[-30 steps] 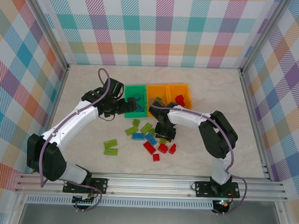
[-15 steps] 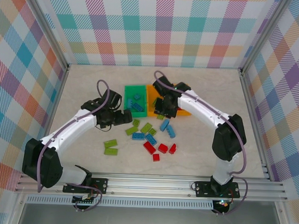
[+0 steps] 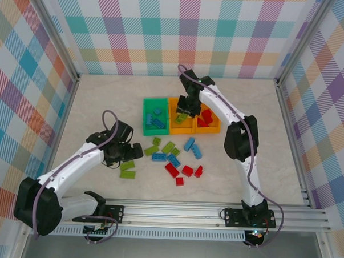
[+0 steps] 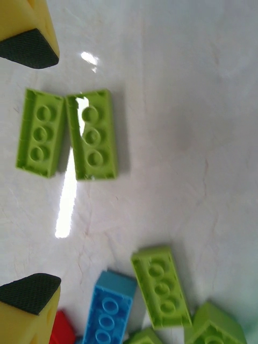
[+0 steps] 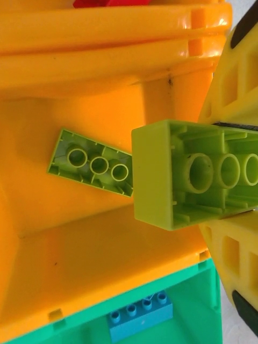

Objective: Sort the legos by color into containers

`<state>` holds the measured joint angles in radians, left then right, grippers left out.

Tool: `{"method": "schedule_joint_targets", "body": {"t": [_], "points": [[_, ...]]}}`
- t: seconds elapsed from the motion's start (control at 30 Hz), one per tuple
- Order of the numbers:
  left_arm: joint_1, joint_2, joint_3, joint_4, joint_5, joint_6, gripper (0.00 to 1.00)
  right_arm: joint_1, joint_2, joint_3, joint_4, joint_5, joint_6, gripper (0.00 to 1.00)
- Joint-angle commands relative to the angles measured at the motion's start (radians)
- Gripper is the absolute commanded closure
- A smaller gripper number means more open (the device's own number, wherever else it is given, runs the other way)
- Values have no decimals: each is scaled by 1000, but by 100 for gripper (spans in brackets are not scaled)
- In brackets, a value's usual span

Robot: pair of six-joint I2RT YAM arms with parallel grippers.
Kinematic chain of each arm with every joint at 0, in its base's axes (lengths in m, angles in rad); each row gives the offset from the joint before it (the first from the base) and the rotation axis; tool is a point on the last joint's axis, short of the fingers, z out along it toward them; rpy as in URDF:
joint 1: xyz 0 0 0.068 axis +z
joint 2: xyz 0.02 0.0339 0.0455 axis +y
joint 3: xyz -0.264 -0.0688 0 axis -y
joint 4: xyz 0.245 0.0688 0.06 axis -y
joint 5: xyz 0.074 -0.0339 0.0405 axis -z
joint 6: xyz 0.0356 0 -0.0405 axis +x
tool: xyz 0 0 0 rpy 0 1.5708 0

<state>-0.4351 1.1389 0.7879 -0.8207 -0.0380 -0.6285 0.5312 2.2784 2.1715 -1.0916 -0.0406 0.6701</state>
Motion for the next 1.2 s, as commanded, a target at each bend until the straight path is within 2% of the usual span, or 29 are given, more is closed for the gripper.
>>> {"method": "schedule_joint_targets", "body": {"t": [0.0, 0.13, 0.33, 0.5, 0.83, 1.17], "points": [[17, -58, -26, -101, -37, -124, 0, -26, 14, 39, -52, -22, -3, 57], [16, -99, -70, -141, -8, -223, 0, -32, 27, 50, -36, -49, -26, 42], [14, -184, -156, -165, 39, -320, 0, -27, 4, 59, -10, -101, -45, 33], [6, -191, -191, -129, 58, -388, 0, -19, -42, 56, 3, -106, -67, 31], [-20, -76, -218, -14, 75, -491, 0, -20, -111, 12, -4, -73, -110, 30], [-49, 23, -222, 79, 62, -540, 7, -30, -133, -6, -3, -74, -127, 29]]}}
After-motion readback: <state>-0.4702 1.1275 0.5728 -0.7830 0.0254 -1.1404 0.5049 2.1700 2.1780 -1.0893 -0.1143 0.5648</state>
